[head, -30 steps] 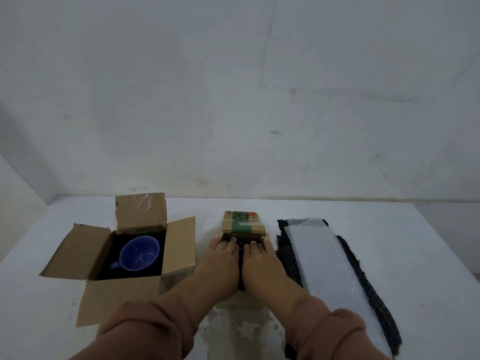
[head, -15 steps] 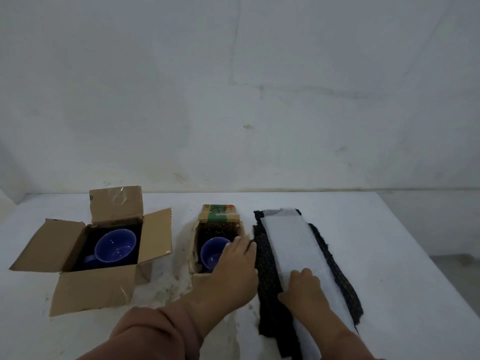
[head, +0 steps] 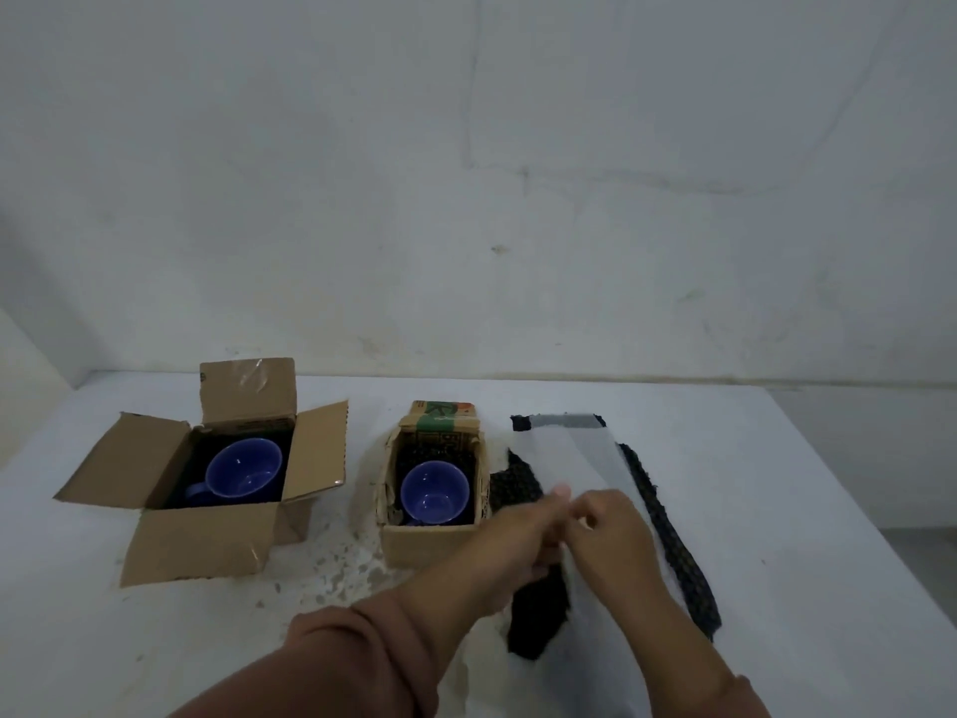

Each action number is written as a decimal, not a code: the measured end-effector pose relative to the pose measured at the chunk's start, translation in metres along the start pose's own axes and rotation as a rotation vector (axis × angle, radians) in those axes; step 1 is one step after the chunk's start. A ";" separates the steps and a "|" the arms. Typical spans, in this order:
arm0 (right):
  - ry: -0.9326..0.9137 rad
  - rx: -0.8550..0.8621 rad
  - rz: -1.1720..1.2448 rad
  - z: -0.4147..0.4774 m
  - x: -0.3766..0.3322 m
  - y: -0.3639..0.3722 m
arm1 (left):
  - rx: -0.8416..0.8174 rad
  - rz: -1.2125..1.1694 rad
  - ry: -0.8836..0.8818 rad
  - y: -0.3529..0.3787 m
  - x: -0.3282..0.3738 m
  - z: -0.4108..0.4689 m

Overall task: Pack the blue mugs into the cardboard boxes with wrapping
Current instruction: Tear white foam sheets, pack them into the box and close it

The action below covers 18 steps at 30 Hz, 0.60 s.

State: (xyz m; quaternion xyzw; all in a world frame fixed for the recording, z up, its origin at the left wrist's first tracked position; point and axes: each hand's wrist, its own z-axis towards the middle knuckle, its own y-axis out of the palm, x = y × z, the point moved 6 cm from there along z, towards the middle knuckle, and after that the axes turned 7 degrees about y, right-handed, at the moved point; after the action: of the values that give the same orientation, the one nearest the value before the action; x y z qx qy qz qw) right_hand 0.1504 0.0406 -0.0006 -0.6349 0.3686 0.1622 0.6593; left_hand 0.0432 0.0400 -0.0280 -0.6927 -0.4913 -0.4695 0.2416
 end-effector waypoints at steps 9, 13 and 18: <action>0.161 -0.087 0.516 0.005 -0.059 -0.027 | 0.215 -0.336 0.210 -0.073 0.075 -0.038; 0.078 -0.211 0.772 0.005 -0.095 -0.021 | 0.259 -0.261 0.312 -0.110 0.095 -0.059; -0.081 -0.163 0.695 0.000 -0.138 -0.020 | 0.345 -0.113 0.512 -0.156 0.111 -0.081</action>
State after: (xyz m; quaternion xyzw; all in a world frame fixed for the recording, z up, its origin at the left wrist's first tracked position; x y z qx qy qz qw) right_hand 0.0706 0.0734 0.1094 -0.5151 0.5221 0.4305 0.5261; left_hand -0.1231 0.0881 0.0868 -0.4723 -0.5246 -0.5511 0.4450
